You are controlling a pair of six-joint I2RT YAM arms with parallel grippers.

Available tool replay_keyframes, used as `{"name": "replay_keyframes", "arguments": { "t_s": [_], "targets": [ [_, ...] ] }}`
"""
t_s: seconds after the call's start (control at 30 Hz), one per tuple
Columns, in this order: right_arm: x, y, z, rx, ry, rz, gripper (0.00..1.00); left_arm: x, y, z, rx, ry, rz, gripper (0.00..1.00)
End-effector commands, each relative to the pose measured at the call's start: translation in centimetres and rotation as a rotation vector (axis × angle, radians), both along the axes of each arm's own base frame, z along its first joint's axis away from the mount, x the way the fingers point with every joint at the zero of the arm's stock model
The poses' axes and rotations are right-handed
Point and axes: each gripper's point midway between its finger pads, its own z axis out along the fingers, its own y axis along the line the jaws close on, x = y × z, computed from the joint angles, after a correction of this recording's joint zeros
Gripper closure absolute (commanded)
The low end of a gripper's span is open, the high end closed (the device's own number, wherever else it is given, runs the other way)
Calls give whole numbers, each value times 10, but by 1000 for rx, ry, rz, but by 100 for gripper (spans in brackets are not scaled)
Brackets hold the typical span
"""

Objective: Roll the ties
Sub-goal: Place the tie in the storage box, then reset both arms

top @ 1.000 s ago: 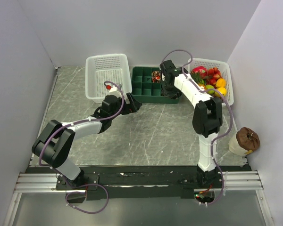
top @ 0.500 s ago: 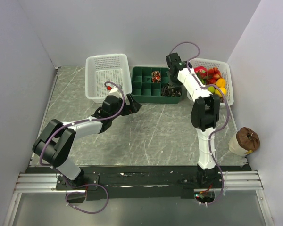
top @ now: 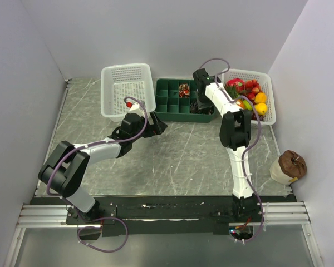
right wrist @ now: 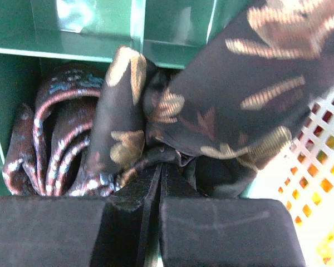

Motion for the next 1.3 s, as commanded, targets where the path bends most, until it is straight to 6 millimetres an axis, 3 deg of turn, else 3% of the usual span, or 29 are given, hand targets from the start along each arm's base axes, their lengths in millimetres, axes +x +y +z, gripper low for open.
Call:
{"name": "replay_keyframes", "arguments": {
  "t_s": [0.0,0.03,0.07,0.1,0.17,0.2,0.27,0.37,0.43,0.47,0.53,0.57,0.6,0.67,0.7,0.77,0.8,0.83,0.87,0.9,0.93,0.97,1.0,1.07,1.13,1.17,1.2,1.27],
  "targets": [
    [-13,10,-8,55,76,-3,100,4,-1,17,-7,-48,6,4],
    [-16,8,-6,55,69,-5,100,3,0,18,-3,-49,11,3],
    [-7,11,6,74,3,-1,100,3,1,19,0,-53,13,3],
    [-5,12,39,99,-71,3,100,4,2,19,2,-55,15,3],
    [-2,12,65,118,-146,1,100,4,4,21,6,-59,24,4],
    [-1,12,96,136,-215,8,96,3,4,21,10,-59,23,4],
    [-1,12,136,156,-304,19,89,3,5,23,14,-60,27,4],
    [-8,14,178,198,-392,36,79,3,6,27,15,-68,25,4],
    [-15,17,185,220,-412,50,69,4,12,32,28,-81,54,4],
    [-22,18,200,241,-448,55,66,5,15,34,38,-91,64,4],
    [-29,23,195,266,-459,75,56,4,19,39,50,-96,76,4],
    [-38,26,209,298,-489,93,54,5,22,43,55,-105,91,4],
    [-47,29,192,305,-456,102,46,5,25,45,69,-111,99,4],
    [-57,34,208,356,-522,124,38,4,31,53,86,-123,116,4],
    [-66,35,192,359,-495,132,31,5,36,55,103,-134,133,4],
    [-75,35,206,384,-563,138,22,3,43,64,119,-151,149,4],
    [-84,38,192,401,-536,153,15,3,47,65,135,-161,159,4],
    [-88,37,191,405,-545,152,11,2,49,74,133,-180,164,4],
    [-92,37,206,427,-601,154,7,0,52,73,146,-176,173,4],
    [-99,37,194,430,-587,160,1,1,56,74,157,-181,182,4],
    [-102,35,195,432,-604,160,1,0,58,80,156,-192,193,4],
    [-106,33,209,444,-655,159,1,-1,60,81,163,-193,198,4],
    [-112,32,199,448,-645,159,1,-1,63,82,170,-198,204,4],
    [-121,31,209,464,-680,160,1,-2,66,86,173,-207,218,4],
    [-125,27,205,465,-706,147,1,-2,68,86,180,-210,221,3],
    [-130,25,214,479,-743,143,1,-4,66,85,190,-220,196,4],
    [-133,25,208,486,-759,140,1,-3,66,88,184,-233,198,4],
    [-138,12,218,475,-838,85,1,-3,72,90,189,-245,226,4]
  ]
}}
